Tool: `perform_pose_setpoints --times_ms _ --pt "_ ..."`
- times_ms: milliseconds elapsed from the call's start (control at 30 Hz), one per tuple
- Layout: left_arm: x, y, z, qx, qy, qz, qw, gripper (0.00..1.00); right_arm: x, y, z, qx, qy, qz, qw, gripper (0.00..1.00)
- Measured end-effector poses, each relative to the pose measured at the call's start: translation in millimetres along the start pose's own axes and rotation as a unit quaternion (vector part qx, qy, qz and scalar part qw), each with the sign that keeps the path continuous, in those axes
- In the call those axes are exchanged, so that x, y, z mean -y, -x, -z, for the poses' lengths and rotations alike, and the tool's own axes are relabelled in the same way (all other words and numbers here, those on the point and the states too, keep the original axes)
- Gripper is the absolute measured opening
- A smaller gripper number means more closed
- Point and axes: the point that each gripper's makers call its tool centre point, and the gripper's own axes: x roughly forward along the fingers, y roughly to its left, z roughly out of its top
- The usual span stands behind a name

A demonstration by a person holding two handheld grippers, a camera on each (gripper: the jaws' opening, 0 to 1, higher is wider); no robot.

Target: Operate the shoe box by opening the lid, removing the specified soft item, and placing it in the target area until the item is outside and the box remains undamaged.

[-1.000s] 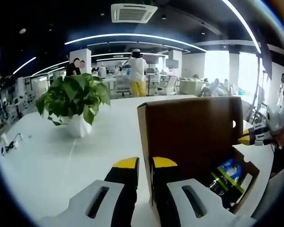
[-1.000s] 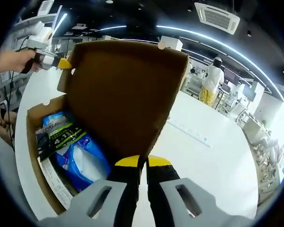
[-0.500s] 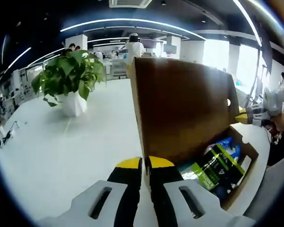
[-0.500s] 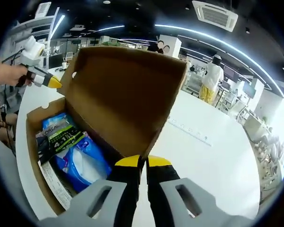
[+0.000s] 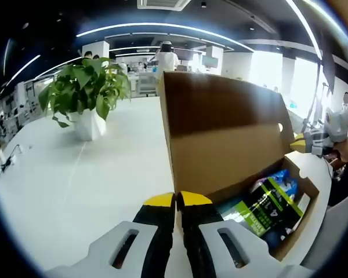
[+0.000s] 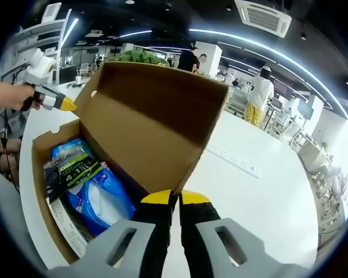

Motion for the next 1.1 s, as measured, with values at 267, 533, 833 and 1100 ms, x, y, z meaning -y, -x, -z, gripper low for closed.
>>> perform_pose_setpoints --times_ms 267,533,833,1100 --pt "-1.6 -5 -3.0 -0.003 -0.003 -0.001 1.0000 0.01 3 -4 -0.7 -0.001 0.007 -0.001 1.0000 0.02" --pt "-3.4 -13 -6.0 -0.007 -0.005 -0.003 1.0000 0.01 7 -13 -1.1 -0.007 0.023 -0.007 0.9997 0.03" --pt "-6.8 -21 -7.5 -0.011 -0.001 -0.004 0.9999 0.01 12 -23 1.0 -0.012 0.024 -0.015 0.9995 0.04" --pt "-10.1 -27 -7.1 -0.017 0.004 -0.008 0.9998 0.01 14 -30 4.0 -0.016 0.018 -0.023 0.9995 0.05"
